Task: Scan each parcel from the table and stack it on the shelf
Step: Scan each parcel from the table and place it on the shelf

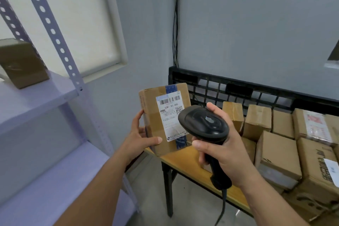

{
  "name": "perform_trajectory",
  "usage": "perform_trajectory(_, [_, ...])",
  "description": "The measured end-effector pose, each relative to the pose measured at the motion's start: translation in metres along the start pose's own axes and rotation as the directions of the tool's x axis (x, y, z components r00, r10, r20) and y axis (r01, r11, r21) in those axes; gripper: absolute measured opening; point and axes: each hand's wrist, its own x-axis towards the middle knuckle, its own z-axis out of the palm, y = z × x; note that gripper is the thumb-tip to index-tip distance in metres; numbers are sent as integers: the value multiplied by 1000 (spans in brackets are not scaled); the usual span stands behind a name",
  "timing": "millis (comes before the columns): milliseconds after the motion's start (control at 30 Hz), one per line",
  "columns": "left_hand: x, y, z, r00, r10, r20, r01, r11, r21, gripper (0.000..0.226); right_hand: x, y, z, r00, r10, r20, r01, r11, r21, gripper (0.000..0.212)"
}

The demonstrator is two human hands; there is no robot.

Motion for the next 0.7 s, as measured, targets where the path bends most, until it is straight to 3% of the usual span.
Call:
perform_trajectory(400, [-70, 47, -132, 956, 150, -250, -154, 988, 4, 103, 34, -44, 109, 966, -151, 210, 139, 988, 69, 87])
perform_trajectory(600, [-123, 65, -195, 881, 200, -428, -208, 978, 29, 83, 49, -53, 164, 936, -180, 303, 157, 982, 101, 86])
perform_trajectory(700, [-147, 73, -227, 844, 204, -497, -189, 979, 80, 95, 55, -57, 190, 920, -192, 343, 171, 981, 91, 86])
